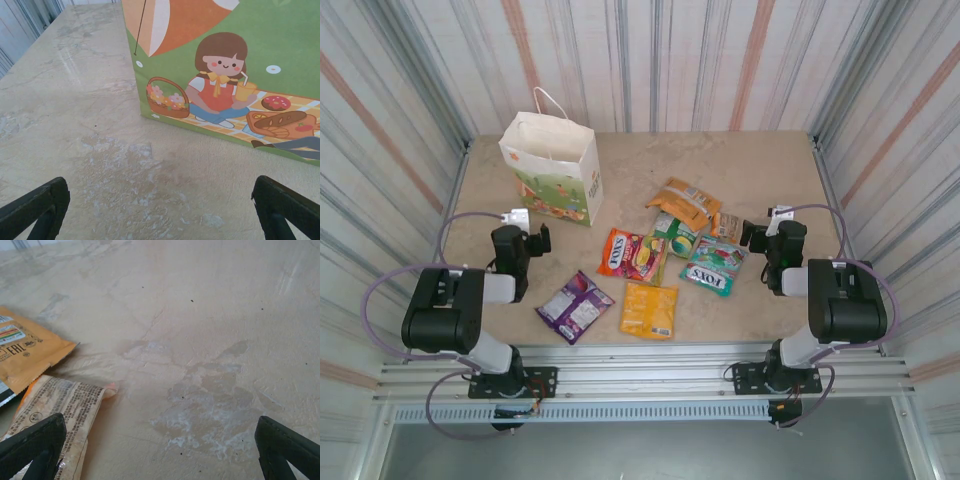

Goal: Place the snacks into the paper bag

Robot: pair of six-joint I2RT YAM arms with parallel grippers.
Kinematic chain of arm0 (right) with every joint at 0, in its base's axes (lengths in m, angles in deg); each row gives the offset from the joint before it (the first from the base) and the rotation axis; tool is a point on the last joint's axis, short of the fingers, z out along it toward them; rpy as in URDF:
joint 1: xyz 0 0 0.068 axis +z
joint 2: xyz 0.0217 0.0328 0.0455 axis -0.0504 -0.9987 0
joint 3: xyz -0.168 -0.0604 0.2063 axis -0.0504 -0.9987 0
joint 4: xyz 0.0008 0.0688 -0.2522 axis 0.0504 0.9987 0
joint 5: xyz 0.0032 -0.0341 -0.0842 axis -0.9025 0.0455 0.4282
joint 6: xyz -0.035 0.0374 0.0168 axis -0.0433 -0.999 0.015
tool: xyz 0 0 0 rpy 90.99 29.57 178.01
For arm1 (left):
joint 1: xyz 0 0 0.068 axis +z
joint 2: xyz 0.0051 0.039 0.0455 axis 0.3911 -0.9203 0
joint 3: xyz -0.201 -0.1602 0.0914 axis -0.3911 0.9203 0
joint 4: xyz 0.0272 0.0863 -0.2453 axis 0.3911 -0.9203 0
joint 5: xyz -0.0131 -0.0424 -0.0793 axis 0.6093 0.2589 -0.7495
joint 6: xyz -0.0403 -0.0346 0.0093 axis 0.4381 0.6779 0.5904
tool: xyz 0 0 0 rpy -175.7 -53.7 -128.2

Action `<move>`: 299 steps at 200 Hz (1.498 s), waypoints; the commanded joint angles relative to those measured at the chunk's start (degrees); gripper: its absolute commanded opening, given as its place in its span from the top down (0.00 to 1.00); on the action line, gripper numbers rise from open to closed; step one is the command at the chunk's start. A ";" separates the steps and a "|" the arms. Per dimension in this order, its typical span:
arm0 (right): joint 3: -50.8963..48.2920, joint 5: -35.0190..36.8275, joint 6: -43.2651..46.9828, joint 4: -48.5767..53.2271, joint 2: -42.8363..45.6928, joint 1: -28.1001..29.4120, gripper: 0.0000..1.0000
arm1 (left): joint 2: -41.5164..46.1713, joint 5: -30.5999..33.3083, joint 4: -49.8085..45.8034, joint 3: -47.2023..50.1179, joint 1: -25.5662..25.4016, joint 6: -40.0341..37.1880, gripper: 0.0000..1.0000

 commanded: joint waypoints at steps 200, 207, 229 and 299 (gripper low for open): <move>19.48 -0.49 -9.70 50.93 17.66 -0.54 0.01 | 25.22 -8.30 -44.64 -13.86 -2.25 5.75 0.18; 20.98 -3.68 -10.17 55.00 18.70 -0.71 0.01 | 27.15 -10.24 -47.44 -14.46 -2.50 7.34 0.20; 22.86 -13.13 -13.44 64.14 22.13 -0.93 0.01 | 33.13 -17.18 -54.46 -15.52 -3.03 9.98 0.24; 11.65 -30.86 -27.22 71.53 33.78 -5.20 0.09 | 45.81 -31.85 -64.48 -13.16 -4.43 18.93 0.29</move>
